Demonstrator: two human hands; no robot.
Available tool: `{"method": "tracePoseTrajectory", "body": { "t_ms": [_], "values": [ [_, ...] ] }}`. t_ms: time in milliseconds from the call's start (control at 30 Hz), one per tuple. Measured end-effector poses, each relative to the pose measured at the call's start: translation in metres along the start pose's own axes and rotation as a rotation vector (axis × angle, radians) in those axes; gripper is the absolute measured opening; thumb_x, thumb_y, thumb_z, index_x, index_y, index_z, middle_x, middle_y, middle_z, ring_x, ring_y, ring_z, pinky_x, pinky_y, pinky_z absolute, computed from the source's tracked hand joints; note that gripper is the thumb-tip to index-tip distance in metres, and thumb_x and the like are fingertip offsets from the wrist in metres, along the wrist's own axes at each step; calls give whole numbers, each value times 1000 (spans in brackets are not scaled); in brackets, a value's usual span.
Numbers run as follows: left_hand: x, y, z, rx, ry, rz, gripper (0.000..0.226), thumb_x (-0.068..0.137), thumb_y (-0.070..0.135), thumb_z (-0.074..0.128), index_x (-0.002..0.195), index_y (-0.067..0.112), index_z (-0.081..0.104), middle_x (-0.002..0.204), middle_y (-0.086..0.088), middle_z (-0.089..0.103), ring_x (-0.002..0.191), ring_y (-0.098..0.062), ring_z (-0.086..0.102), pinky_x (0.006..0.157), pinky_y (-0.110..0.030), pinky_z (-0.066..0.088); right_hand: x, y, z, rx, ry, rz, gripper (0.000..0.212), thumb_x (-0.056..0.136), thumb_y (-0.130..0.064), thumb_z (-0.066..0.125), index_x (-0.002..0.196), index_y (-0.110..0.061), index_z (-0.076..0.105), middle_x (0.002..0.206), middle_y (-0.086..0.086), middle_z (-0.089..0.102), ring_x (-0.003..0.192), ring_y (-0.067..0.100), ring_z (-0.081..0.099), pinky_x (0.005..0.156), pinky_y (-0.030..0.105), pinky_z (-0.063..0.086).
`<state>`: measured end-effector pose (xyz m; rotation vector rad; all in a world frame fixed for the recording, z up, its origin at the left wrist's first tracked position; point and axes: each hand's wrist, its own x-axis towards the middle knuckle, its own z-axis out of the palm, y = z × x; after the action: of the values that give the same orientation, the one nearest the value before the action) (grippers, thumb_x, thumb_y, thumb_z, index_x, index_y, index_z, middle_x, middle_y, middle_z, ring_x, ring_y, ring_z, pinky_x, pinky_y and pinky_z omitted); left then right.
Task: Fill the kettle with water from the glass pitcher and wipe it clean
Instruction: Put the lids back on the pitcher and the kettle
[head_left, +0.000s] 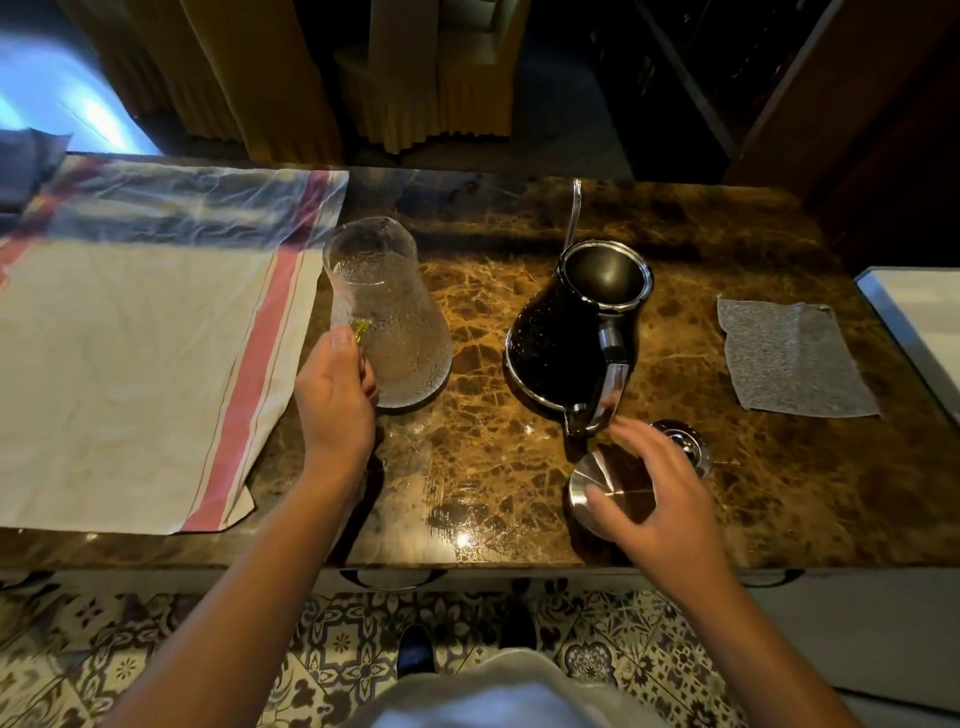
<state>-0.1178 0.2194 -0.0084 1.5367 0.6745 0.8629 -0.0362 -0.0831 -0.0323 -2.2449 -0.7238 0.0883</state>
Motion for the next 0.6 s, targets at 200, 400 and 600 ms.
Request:
{"method": "tracePoseTrajectory", "body": {
  "t_ms": [200,400,600],
  "values": [
    [-1,2,-1,-39,-44,-15,42,113,30,33,74,20,43,62,1,38,52,-8,36,47,-21,30,-24,18,3,-140,-69,-60,74,83,-64,67,146,-30,51,160,-17,36,150,3,28,117,32,28],
    [-1,3,-3,-49,-65,-18,43,113,30,34,73,20,42,61,2,38,51,-7,35,46,-21,30,-21,18,13,-216,-79,-68,79,79,-67,71,147,-34,48,163,-10,34,148,4,24,113,35,28],
    [1,1,-4,-61,-100,-11,43,113,30,33,73,22,43,59,8,40,50,-8,35,46,-21,30,-19,18,16,-242,-65,-52,71,76,-41,86,141,-36,56,158,-5,42,142,23,38,105,44,41]
  ]
}}
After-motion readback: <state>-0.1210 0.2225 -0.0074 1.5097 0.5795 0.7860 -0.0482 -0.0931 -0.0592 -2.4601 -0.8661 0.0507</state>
